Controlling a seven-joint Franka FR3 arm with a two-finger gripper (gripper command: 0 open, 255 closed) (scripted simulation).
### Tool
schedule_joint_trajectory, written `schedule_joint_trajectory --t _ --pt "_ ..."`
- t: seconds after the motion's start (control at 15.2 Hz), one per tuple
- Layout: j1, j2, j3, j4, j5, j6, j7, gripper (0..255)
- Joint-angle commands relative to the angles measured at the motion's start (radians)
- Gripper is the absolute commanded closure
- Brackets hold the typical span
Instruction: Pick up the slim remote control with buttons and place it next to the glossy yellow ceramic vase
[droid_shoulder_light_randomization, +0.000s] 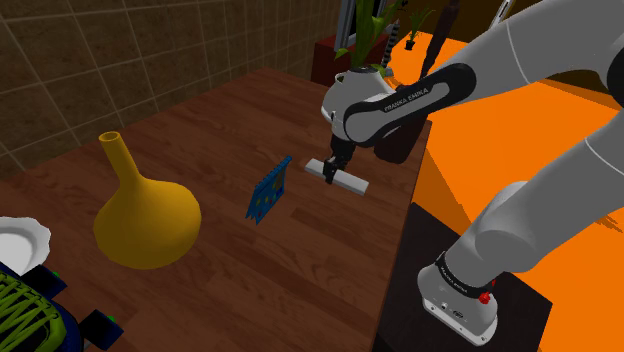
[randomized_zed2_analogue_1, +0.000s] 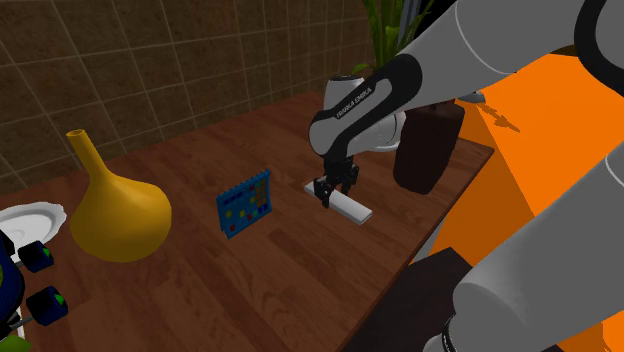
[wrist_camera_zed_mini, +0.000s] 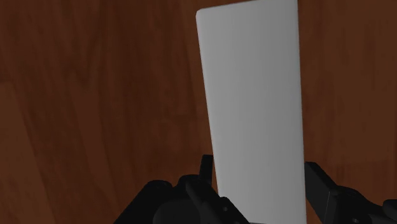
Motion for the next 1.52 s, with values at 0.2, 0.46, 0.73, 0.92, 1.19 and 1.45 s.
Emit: schedule_joint_trajectory --t 0.2,0.46,0.73,0.92,1.19,1.45 --pt "0.000 0.001 -0.001 0.000 0.000 0.000 0.000 255" --pt "0.000 -0.010 -0.001 0.004 0.001 -0.015 0.000 255" --pt "0.000 -0.049 -0.002 0.026 0.002 -0.076 -0.001 255" --pt "0.000 -0.076 -0.004 0.045 0.003 -0.122 -0.001 255" --pt "0.000 -0.108 -0.006 0.073 0.003 -0.182 -0.001 255" --pt "0.000 -0.136 -0.008 0.105 0.004 -0.242 -0.001 255"
